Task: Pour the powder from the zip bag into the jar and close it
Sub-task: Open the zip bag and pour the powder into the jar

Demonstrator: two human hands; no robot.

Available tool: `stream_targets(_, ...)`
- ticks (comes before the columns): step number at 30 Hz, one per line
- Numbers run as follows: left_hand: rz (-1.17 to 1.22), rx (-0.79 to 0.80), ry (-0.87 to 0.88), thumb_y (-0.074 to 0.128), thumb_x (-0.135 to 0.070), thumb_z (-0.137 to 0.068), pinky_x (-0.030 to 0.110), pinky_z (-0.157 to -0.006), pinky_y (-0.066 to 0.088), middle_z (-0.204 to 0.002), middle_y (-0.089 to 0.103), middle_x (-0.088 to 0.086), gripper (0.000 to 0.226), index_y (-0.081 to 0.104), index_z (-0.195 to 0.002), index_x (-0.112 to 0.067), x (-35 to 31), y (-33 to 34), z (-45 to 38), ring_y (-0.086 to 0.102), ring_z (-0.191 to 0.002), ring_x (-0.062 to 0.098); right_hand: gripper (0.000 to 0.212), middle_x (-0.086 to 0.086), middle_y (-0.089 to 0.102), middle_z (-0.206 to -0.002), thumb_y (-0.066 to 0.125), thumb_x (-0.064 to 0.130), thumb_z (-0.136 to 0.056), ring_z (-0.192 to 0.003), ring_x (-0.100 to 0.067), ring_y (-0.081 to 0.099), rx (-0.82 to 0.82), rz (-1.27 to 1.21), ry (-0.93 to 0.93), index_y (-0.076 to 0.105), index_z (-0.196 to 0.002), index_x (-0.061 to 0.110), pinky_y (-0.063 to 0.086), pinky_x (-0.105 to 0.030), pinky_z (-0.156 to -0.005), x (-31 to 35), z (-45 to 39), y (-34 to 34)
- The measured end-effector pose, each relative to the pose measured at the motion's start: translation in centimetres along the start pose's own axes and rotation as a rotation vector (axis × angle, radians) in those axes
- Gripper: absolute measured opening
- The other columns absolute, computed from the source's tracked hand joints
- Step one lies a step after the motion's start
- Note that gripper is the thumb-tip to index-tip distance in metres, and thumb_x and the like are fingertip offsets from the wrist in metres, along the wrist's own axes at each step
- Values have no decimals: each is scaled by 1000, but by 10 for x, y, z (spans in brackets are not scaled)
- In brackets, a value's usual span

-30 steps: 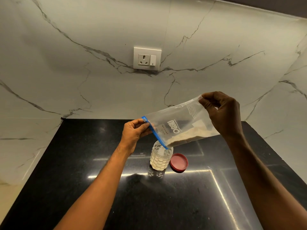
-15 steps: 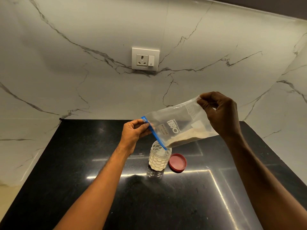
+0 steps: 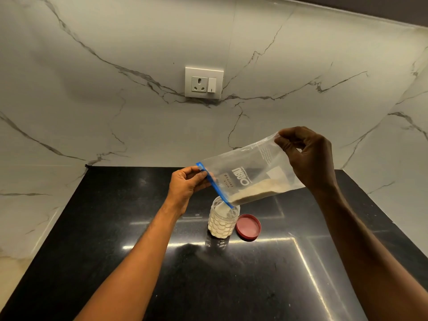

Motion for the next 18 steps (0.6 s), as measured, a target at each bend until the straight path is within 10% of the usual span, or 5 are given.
stream_targets(18, 23, 18, 13, 71, -17, -80, 31, -77, 62, -105, 77, 12, 23, 73, -102, -10, -1, 3, -1, 75, -100, 30, 15, -1, 70, -91, 70, 17, -89, -79, -12, 64, -28, -1, 5, 72, -100, 7, 44, 0, -72, -1, -1, -2)
Point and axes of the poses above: each hand's wrist, its own z-axis away from the middle knuckle, its own y-axis out of the palm, x = y × z, the point moved 1 cm from there along -z, towards the middle knuckle
